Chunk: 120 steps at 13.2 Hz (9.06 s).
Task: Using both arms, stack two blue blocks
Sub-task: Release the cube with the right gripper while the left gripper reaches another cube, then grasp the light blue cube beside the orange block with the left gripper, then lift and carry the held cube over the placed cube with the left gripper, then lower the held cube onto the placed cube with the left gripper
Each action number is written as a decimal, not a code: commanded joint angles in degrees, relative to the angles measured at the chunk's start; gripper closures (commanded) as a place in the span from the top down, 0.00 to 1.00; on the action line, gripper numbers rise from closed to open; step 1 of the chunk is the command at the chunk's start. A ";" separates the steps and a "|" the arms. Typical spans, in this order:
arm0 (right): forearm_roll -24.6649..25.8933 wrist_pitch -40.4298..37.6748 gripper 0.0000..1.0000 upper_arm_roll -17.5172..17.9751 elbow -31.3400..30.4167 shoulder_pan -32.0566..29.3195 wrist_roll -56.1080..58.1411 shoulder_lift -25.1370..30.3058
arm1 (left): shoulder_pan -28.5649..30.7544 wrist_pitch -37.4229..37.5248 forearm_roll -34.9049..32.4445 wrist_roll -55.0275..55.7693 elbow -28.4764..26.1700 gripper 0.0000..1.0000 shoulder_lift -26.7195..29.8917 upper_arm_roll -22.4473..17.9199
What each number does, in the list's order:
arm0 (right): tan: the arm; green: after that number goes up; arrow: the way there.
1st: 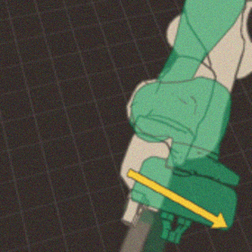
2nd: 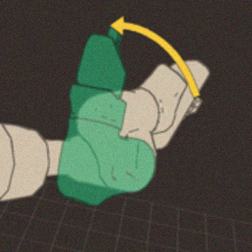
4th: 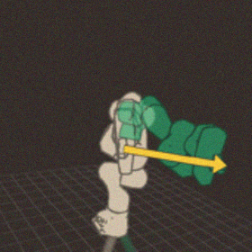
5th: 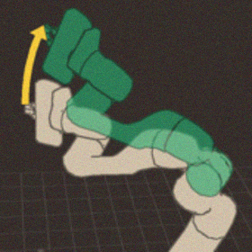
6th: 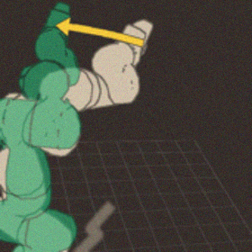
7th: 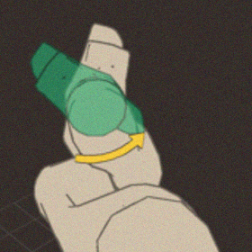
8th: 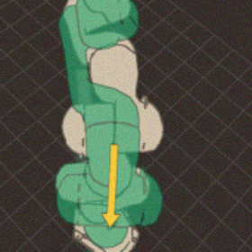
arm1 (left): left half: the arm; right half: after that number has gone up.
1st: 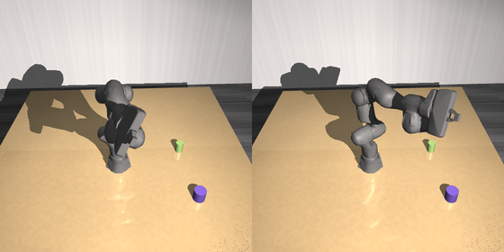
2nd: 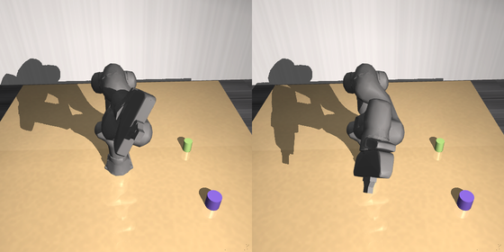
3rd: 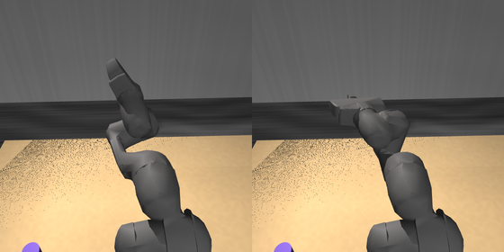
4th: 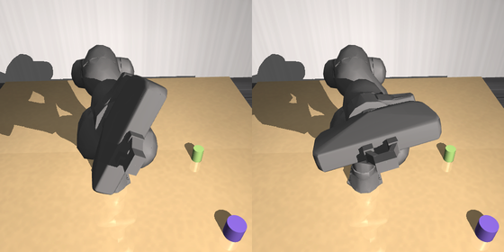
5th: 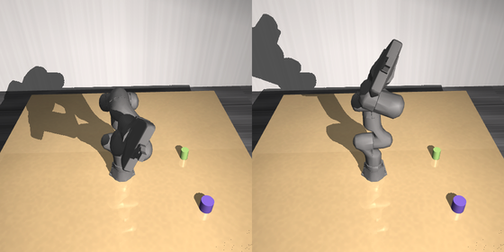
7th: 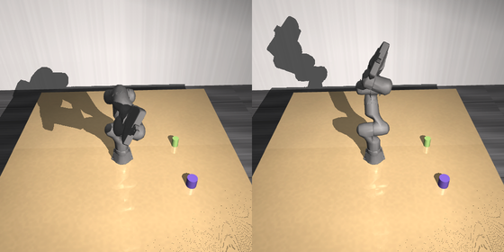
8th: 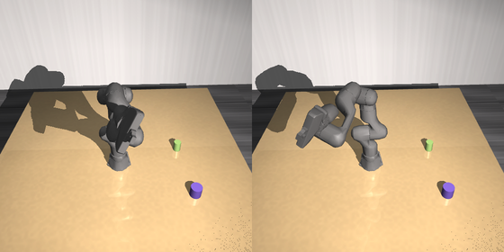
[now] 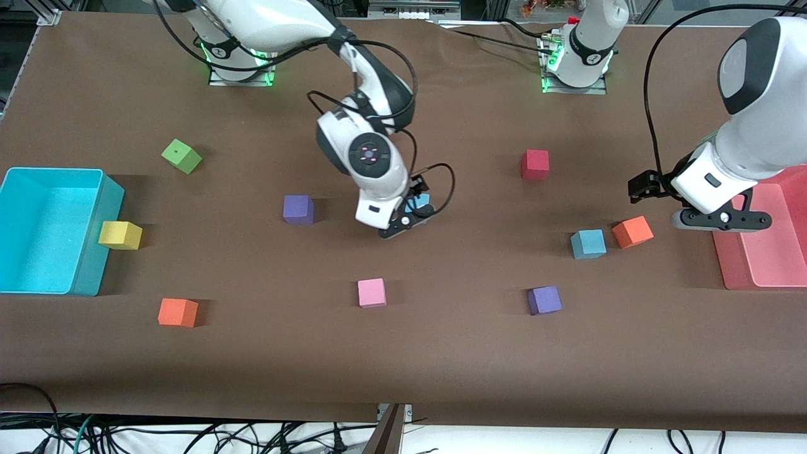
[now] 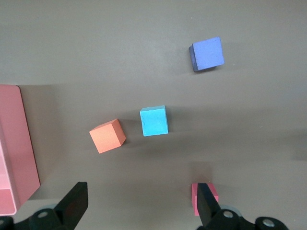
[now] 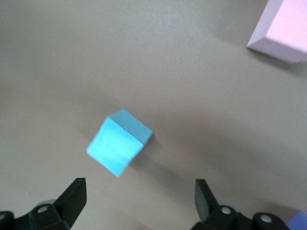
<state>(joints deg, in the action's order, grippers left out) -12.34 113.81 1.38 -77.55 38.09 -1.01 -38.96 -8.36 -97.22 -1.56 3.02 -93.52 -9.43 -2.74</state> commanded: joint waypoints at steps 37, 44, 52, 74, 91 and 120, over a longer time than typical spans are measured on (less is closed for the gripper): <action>-76.78 28.22 1.00 3.72 -33.55 -6.01 108.50 3.63 | 2.38 -24.05 -0.55 3.92 -20.56 1.00 1.89 -0.16; -76.96 28.22 1.00 3.81 -33.37 -6.01 108.41 3.46 | 1.86 -39.34 -0.38 5.86 -26.10 1.00 -5.93 -0.16; -76.96 28.22 1.00 3.81 -33.37 -5.93 108.59 3.46 | 0.27 -45.07 2.09 6.65 -26.18 1.00 -13.32 -0.24; -79.15 28.48 1.00 3.98 -33.02 -4.96 108.77 3.28 | -4.55 -38.75 3.04 6.74 -24.00 0.00 -4.54 0.98; -79.24 28.31 1.00 3.98 -33.11 -5.05 109.29 3.19 | -27.58 -30.57 7.62 45.66 -5.72 0.00 -16.57 9.60; -79.42 28.31 1.00 3.98 -33.63 -5.14 111.22 3.28 | -30.57 -35.49 3.58 48.57 -2.54 0.14 -24.58 8.98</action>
<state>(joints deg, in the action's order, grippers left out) -90.23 142.47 5.08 -110.22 33.20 107.80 -36.20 -37.93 -132.06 3.22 51.39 -97.35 -33.05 6.94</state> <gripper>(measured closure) 0.000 0.463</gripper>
